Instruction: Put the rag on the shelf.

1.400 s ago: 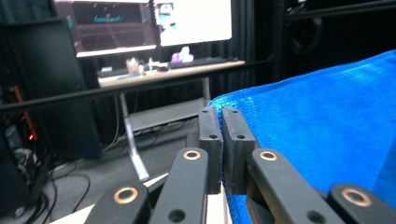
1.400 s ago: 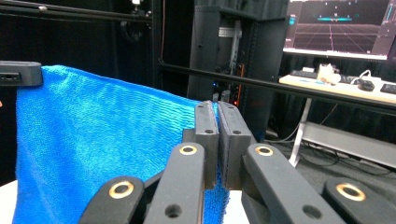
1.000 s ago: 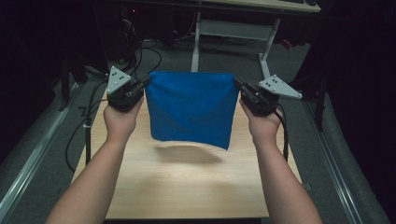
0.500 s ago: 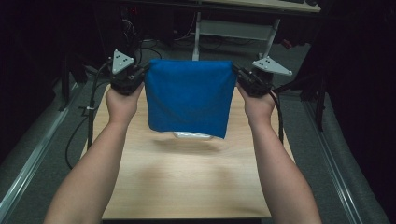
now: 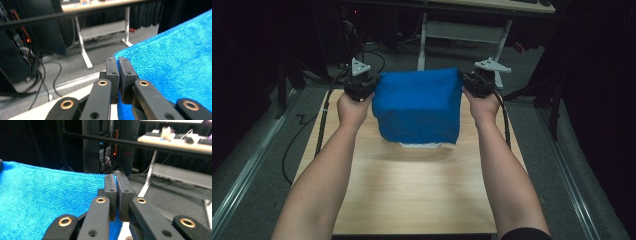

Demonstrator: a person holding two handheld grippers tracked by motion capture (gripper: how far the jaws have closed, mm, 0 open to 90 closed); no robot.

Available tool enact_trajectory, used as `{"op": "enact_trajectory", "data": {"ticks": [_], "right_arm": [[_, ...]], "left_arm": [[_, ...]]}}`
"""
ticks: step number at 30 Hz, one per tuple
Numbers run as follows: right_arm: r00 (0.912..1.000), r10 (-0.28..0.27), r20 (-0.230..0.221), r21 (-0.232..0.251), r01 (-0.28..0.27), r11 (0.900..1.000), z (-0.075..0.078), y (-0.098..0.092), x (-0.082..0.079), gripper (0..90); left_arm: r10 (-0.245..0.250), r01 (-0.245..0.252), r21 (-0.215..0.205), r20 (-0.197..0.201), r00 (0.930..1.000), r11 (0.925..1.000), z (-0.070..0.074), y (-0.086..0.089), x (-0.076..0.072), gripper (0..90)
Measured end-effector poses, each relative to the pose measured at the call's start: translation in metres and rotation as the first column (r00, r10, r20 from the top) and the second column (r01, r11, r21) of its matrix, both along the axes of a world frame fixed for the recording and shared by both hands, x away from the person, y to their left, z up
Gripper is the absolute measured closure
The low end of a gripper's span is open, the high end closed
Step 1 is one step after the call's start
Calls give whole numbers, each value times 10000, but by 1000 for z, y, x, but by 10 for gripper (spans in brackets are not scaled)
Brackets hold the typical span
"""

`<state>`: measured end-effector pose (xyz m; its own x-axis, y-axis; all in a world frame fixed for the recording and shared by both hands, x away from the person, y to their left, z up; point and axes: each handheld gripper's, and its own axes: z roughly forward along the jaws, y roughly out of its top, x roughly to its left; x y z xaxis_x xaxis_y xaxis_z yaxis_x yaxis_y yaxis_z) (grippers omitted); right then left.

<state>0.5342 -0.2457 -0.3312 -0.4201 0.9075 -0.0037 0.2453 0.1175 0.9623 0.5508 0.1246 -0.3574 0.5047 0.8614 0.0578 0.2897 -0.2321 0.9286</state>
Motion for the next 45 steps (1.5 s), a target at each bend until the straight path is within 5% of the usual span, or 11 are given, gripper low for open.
{"op": "enact_trajectory", "data": {"ticks": [1, 4, 7, 12, 22, 34, 45], "right_arm": [[10000, 0, 0, 0, 0, 10000, 0, 0, 0, 885], [9984, 117, -561, -332, -135, 9994, -20, 5, 6, 884], [9950, 207, -972, -450, -252, 9987, -38, 8, 5, 885], [9866, 232, -1615, -299, -284, 9991, -76, 4, -5, 885], [9707, 234, -2390, 31, -233, 9997, -118, -1, -23, 883], [9623, 172, -2713, -24, -185, 9998, -139, -4, -36, 884], [9645, 77, -2640, -184, -130, 9997, -144, -5, -43, 883]], "left_arm": [[0, 0, 0, 0, 10000, 10000, 0, 0, 0, 877], [-186, 178, -92, -883, 9959, 9998, -31, 3, 4, 878], [-306, 279, -249, -1127, 9932, 9993, -46, 5, 2, 878], [-763, 634, -688, -2048, 9758, 9956, -82, 4, -4, 877], [-1175, 947, -1003, -2533, 9602, 9904, -110, -3, -18, 877], [-1276, 953, -1218, -2939, 9473, 9880, -128, -8, -20, 876], [-1390, 1016, -1311, -3186, 9376, 9861, -140, -12, -20, 874]]}}
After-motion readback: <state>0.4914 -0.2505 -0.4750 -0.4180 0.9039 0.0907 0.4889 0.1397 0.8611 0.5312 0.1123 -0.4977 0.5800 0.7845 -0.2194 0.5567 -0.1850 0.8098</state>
